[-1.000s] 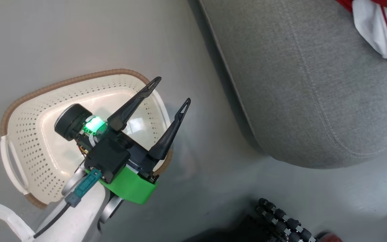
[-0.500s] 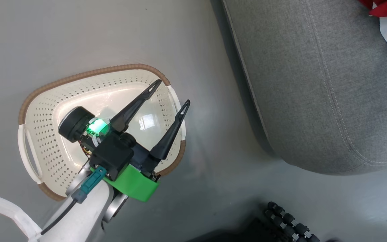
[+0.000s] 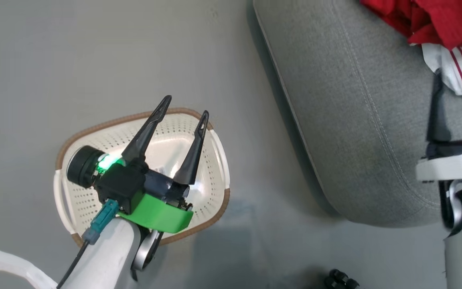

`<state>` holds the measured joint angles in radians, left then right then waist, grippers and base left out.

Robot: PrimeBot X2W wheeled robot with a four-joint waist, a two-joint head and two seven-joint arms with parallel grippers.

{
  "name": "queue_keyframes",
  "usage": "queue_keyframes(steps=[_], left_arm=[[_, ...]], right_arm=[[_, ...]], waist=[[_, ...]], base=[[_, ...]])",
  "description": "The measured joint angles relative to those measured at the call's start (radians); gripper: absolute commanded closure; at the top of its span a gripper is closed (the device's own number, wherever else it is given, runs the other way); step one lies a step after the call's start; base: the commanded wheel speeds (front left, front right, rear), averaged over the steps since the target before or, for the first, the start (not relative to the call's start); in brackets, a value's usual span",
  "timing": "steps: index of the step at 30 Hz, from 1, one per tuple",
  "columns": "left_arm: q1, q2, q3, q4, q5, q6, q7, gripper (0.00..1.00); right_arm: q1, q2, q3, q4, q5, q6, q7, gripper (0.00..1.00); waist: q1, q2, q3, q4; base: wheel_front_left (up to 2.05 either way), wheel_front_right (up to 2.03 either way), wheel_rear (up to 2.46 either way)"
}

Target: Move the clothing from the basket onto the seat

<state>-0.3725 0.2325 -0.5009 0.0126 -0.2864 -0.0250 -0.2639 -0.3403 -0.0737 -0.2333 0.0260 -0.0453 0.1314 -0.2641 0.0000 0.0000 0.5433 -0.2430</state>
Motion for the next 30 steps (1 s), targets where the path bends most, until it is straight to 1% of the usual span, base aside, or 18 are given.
queue_keyframes(steps=[5, 9, 15, 22, 26, 30], left_arm=[[0.067, -0.055, 0.085, 0.008, 0.016, 0.000, 0.000, 0.00], [0.124, -0.101, 0.158, 0.011, 0.029, -0.003, 0.000, 0.00], [0.220, -0.144, 0.268, 0.020, 0.043, -0.025, 0.000, 0.00], [0.321, -0.168, 0.370, 0.011, 0.074, -0.047, 0.000, 0.00], [0.394, -0.176, 0.399, 0.012, 0.078, -0.071, 0.000, 0.00], [0.466, -0.179, 0.432, 0.008, 0.095, -0.079, 0.000, 0.00]], right_arm=[[0.058, -0.009, 0.091, -0.004, 0.021, 0.000, 0.000, 0.00], [0.097, -0.018, 0.125, -0.012, 0.039, 0.000, 0.000, 0.00], [0.153, -0.034, 0.193, -0.019, 0.073, 0.000, 0.000, 0.00], [0.218, -0.036, 0.271, -0.024, 0.117, 0.000, 0.000, 0.00], [0.262, -0.032, 0.312, -0.024, 0.132, 0.000, 0.000, 0.00], [0.322, -0.025, 0.348, -0.008, 0.146, 0.000, 0.000, 0.00]], waist=[[0.0000, 0.0000, -0.075, 0.033], [0.0000, 0.0000, -0.134, 0.066], [-0.0001, 0.0000, -0.225, 0.130], [-0.0001, 0.0000, -0.332, 0.200], [-0.0001, 0.0000, -0.396, 0.229], [-0.0001, 0.0000, -0.460, 0.247]], base=[[0.00, 0.00, 0.00], [0.00, 0.00, 0.00], [0.00, 0.00, 0.00], [0.00, 0.00, 0.00], [0.00, 0.00, 0.00], [0.00, 0.00, 0.00]])
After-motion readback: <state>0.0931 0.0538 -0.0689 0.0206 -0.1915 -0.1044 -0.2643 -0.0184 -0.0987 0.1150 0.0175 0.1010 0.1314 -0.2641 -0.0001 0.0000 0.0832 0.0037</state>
